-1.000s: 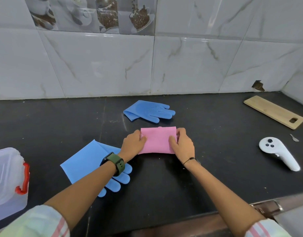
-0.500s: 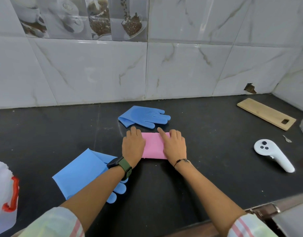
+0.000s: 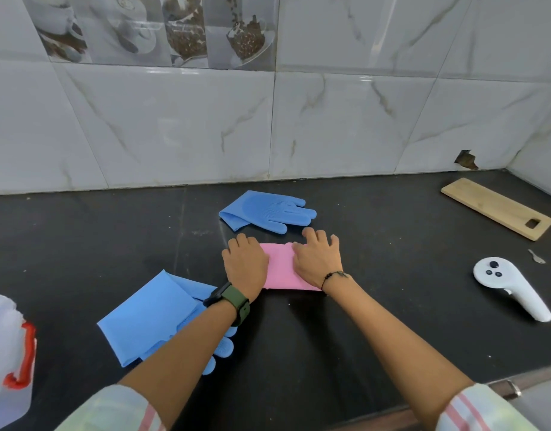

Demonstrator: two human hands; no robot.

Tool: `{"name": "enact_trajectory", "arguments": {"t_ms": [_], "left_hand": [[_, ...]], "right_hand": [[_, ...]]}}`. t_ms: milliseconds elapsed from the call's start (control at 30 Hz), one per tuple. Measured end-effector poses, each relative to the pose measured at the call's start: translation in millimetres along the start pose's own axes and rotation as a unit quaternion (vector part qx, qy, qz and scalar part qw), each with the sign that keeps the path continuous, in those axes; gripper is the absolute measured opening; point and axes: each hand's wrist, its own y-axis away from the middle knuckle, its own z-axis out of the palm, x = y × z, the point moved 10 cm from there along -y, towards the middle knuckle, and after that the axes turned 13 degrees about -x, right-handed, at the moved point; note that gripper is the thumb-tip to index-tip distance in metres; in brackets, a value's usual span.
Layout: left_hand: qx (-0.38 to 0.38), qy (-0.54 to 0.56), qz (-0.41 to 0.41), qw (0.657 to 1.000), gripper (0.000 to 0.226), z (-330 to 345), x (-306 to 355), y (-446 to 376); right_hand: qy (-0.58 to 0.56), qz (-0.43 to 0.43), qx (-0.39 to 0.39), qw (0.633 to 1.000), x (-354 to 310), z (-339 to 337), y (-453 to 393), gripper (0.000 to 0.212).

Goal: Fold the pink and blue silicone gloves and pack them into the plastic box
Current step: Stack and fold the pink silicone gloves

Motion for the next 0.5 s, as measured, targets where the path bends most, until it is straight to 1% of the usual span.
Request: {"name": "enact_trajectory", "arguments": {"t_ms": [67, 100, 133, 167, 200, 233, 267, 300, 333, 367, 400, 433, 500], "left_hand": [[0.032, 0.123, -0.019, 0.992, 0.039, -16.7, -7.9, 10.5], [0.05, 0.214, -0.027, 0.975, 0.04, -23.0, -13.0, 19.5], [0.057, 0.321, -0.039, 0.944, 0.039, -24.2, -18.2, 30.0], [0.043, 0.433, -0.059, 0.899, 0.038, -15.6, -22.1, 41.0], [0.011, 0.537, -0.091, 0.839, 0.037, -0.1, -22.9, 54.4], [-0.04, 0.622, -0.137, 0.77, 0.038, 22.3, -20.1, 70.3], [-0.098, 0.693, -0.187, 0.69, 0.04, 44.4, -12.6, 88.0], [-0.152, 0.746, -0.228, 0.607, 0.043, 62.6, -1.4, 103.6], [-0.189, 0.787, -0.256, 0.529, 0.048, 73.6, 10.5, 114.5], [-0.206, 0.812, -0.27, 0.475, 0.055, 79.1, 19.0, 119.8], [-0.212, 0.824, -0.276, 0.447, 0.06, 78.6, 23.5, 120.1], [-0.212, 0.826, -0.275, 0.444, 0.06, 76.2, 25.3, 116.8], [-0.217, 0.824, -0.266, 0.45, 0.057, 71.4, 31.6, 108.2]], "right_hand": [[-0.054, -0.018, -0.046, 0.997, -3.7, -0.1, -6.4, 0.042], [-0.053, -0.027, -0.057, 0.997, -6.2, -1.2, -9.9, 0.046], [-0.045, -0.034, -0.067, 0.996, -7.7, -2.0, -13.5, 0.048], [-0.042, -0.038, -0.082, 0.995, -8.1, -0.9, -17.2, 0.049], [-0.048, -0.039, -0.105, 0.993, -7.4, 1.7, -20.7, 0.05], [-0.06, -0.04, -0.134, 0.988, -6.6, 5.7, -23.9, 0.053], [-0.078, -0.045, -0.167, 0.982, -6.7, 10.0, -27.0, 0.057], [-0.099, -0.052, -0.199, 0.974, -8.0, 13.5, -29.7, 0.063], [-0.114, -0.062, -0.224, 0.966, -10.3, 14.9, -31.6, 0.071], [-0.119, -0.072, -0.242, 0.96, -13.0, 15.0, -33.0, 0.076], [-0.115, -0.081, -0.256, 0.956, -15.5, 15.1, -34.1, 0.077], [-0.106, -0.087, -0.271, 0.953, -17.1, 16.2, -35.0, 0.074], [-0.105, -0.085, -0.304, 0.943, -17.0, 21.5, -35.7, 0.064]]}}
